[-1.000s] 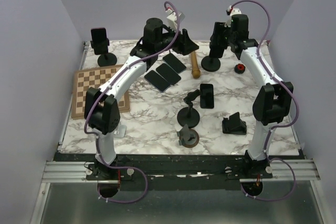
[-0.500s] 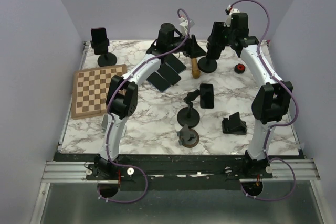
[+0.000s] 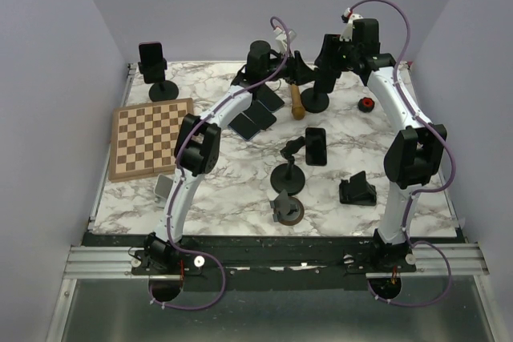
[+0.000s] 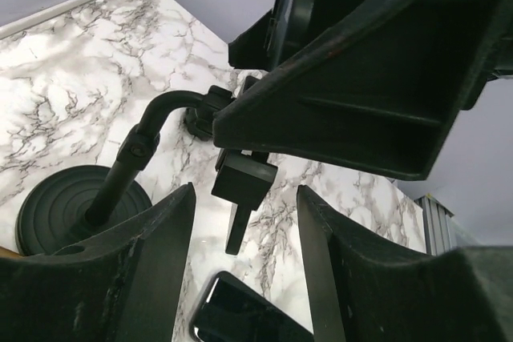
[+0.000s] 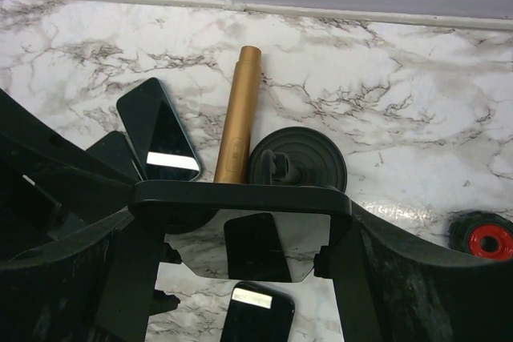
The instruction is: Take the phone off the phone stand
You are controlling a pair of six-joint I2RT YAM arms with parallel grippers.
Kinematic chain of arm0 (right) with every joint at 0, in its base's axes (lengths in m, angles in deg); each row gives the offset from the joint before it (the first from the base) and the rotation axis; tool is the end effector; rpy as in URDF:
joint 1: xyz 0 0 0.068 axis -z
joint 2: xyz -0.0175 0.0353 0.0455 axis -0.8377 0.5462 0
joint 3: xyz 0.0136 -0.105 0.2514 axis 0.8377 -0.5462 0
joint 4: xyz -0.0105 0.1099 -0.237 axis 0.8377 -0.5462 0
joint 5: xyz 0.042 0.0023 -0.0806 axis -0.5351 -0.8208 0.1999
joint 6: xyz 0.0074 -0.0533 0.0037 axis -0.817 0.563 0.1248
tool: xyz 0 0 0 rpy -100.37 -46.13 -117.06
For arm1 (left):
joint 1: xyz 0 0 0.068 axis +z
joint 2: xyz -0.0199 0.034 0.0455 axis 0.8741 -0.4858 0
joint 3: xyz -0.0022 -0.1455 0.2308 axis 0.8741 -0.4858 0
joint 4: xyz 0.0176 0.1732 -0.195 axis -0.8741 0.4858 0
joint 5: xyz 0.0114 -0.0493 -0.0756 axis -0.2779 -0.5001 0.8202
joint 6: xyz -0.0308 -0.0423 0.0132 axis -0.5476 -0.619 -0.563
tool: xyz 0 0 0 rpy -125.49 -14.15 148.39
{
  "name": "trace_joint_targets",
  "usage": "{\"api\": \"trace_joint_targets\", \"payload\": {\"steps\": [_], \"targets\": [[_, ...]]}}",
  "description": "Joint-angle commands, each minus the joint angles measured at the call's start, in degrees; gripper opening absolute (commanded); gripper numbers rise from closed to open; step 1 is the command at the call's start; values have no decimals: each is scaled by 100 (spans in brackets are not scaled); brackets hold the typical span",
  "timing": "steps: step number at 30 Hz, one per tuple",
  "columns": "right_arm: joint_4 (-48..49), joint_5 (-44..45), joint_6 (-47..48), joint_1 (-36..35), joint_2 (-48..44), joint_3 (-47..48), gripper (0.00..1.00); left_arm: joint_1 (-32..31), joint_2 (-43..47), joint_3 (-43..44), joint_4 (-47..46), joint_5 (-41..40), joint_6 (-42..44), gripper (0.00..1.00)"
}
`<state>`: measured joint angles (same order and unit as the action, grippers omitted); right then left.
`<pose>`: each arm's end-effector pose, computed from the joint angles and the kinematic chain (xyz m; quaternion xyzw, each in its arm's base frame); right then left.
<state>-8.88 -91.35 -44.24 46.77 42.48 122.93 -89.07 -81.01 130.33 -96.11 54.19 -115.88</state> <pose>0.4647 0.0885 0.3445 -0.0443 0.8631 0.1485 0.4807 0.4997 -0.2952 0.2710 0.2198 0.6705 -0.5727 0.4172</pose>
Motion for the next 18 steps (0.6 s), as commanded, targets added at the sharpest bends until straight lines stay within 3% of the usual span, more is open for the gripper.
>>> {"api": "trace_joint_targets", "payload": {"steps": [1, 9, 16, 18], "targets": [[-228, -452, -154, -77, 93, 108, 1, -47, -164, 153, -365, -299, -189, 60], [-258, -497, -111, -77, 147, 174, 1, -102, -297, 200, -708, -320, -295, 52], [-227, -348, -35, -77, 99, 135, 1, -170, -482, 452, -751, -145, -329, 28], [-191, -318, 163, -74, 57, 77, 1, -136, -469, 380, -844, -91, -395, 10]]}}
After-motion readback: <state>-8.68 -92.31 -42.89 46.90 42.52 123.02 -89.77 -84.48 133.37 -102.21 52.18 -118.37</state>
